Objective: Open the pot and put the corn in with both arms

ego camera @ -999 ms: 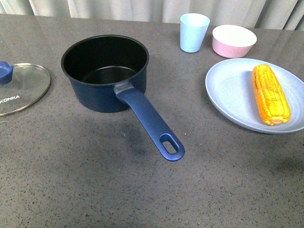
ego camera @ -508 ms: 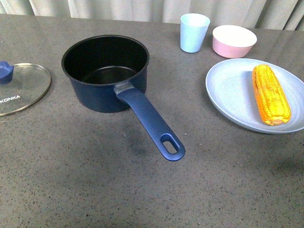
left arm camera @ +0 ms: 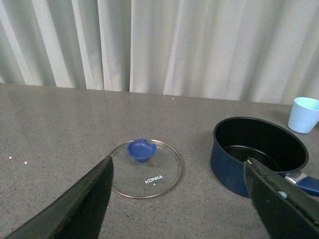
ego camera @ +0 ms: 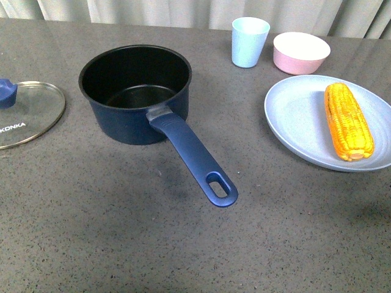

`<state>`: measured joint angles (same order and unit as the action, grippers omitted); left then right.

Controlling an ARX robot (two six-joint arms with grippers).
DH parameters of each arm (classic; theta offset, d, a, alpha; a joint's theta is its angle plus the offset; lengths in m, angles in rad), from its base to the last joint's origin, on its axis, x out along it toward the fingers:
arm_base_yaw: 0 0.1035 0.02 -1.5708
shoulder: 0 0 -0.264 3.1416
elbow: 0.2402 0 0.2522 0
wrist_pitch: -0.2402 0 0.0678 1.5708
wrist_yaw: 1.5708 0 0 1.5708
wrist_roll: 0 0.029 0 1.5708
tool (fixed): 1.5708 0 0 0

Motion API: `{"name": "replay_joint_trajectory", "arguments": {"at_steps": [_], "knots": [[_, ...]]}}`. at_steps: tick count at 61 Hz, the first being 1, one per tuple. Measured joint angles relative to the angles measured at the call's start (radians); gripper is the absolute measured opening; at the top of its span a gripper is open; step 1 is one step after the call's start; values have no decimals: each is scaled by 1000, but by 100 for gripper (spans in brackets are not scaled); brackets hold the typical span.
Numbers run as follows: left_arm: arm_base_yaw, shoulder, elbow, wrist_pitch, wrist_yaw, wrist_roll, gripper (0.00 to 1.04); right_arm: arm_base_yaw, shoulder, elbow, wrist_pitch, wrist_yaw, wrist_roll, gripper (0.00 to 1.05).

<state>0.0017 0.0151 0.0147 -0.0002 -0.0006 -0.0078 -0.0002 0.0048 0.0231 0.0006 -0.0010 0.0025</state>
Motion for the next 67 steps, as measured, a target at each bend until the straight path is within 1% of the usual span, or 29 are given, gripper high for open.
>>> {"name": "replay_joint_trajectory", "arguments": {"at_steps": [2, 3, 5, 18, 20, 22, 24, 26, 28, 35, 40, 47, 51, 58, 67], "knots": [[0, 0, 0, 0, 0, 0, 96, 0, 0, 0, 0, 0, 0, 96], [0, 0, 0, 0, 0, 2, 98, 0, 0, 0, 0, 0, 0, 96], [0, 0, 0, 0, 0, 2, 96, 0, 0, 0, 0, 0, 0, 96], [0, 0, 0, 0, 0, 2, 96, 0, 0, 0, 0, 0, 0, 96], [0, 0, 0, 0, 0, 2, 96, -4, 20, 11, -36, -7, 12, 96], [0, 0, 0, 0, 0, 3, 96, -19, 88, 57, -150, -39, 50, 96], [0, 0, 0, 0, 0, 3, 96, -36, 171, 95, -212, -54, 65, 96], [0, 0, 0, 0, 0, 3, 96, -53, 257, 121, -221, -71, 72, 96], [0, 0, 0, 0, 0, 3, 96, -66, 337, 142, -202, -74, 76, 96], [0, 0, 0, 0, 0, 3, 96, -75, 654, 248, -19, -90, 54, 96], [0, 0, 0, 0, 0, 3, 96, -51, 850, 328, 82, -71, 32, 96], [0, 0, 0, 0, 0, 3, 96, -1, 1069, 423, 179, -32, 15, 96], [0, 0, 0, 0, 0, 3, 96, 21, 1177, 478, 197, -30, 16, 96], [0, 0, 0, 0, 0, 3, 96, 53, 1378, 577, 238, 5, 22, 96], [0, 0, 0, 0, 0, 3, 96, 68, 1580, 675, 255, 19, 43, 96]]}}
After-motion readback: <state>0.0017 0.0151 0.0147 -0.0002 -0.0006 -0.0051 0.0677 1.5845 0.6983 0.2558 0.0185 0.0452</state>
